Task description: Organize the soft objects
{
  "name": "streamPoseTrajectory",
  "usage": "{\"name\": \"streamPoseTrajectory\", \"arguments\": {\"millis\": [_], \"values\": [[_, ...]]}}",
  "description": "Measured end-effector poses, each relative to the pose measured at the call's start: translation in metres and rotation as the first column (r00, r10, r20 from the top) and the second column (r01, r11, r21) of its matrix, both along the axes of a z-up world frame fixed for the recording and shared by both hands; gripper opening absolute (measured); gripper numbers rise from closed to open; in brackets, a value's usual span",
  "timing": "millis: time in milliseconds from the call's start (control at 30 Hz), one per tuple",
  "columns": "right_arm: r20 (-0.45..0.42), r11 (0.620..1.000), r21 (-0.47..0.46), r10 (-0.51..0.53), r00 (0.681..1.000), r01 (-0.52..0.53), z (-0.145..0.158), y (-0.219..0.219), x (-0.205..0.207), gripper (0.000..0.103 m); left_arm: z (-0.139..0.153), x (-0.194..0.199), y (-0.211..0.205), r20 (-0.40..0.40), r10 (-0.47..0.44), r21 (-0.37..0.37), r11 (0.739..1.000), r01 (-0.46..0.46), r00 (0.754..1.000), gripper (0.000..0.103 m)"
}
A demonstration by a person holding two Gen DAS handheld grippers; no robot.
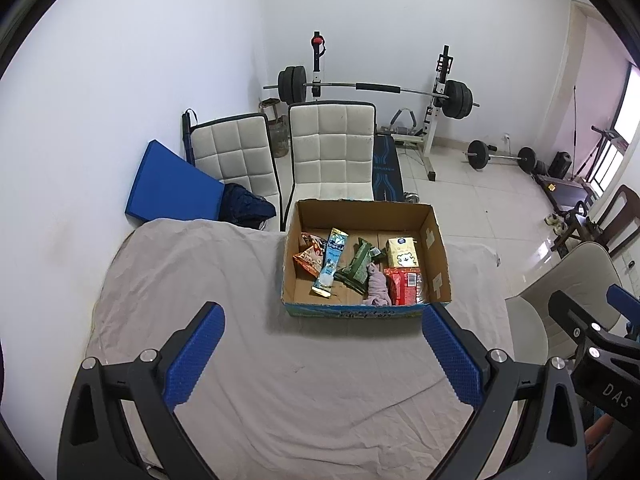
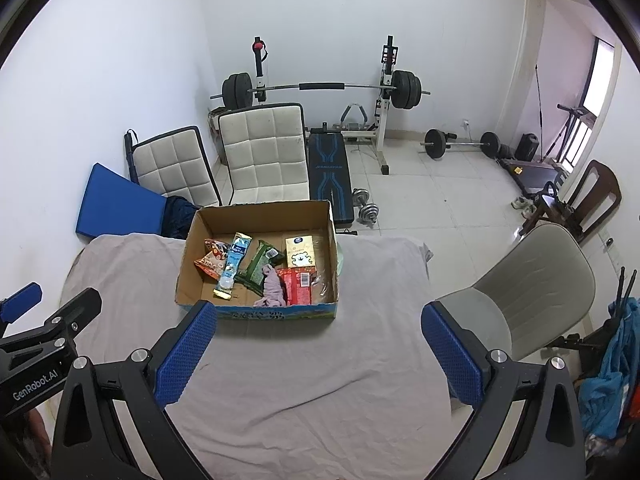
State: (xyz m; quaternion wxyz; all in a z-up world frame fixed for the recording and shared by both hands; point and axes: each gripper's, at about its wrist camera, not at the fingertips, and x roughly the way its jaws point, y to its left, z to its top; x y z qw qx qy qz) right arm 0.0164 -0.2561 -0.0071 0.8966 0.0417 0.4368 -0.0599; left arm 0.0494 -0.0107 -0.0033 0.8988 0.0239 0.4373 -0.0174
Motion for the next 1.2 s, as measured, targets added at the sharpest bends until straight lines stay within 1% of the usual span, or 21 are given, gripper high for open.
{"name": "streamPoseTrajectory", "arguments": {"millis": [567, 767, 1200], "values": [[-0.006, 1.0, 0.0, 0.004, 1.0, -0.004, 0.0025, 0.0, 0.0013, 0.103, 0.0045, -0.0025, -0.0003, 0.005, -0.002, 0.003, 1.0, 0.002, 1.0, 0.101], [-0.005, 1.0, -0.002, 0.007, 1.0, -0.007, 0.0027, -0.0012, 0.0009, 0.103, 0.0029, -0.002, 0.0007, 0.006, 0.004, -0.006, 1.0, -0.004, 1.0, 0.101], [-0.005, 1.0, -0.002, 0.014, 1.0, -0.014, 0.0019, -0.0008, 0.0018, 0.103, 0.0011, -0.0064, 0.0018, 0.02, -0.002, 0.004, 1.0, 0.002, 1.0, 0.101]]}}
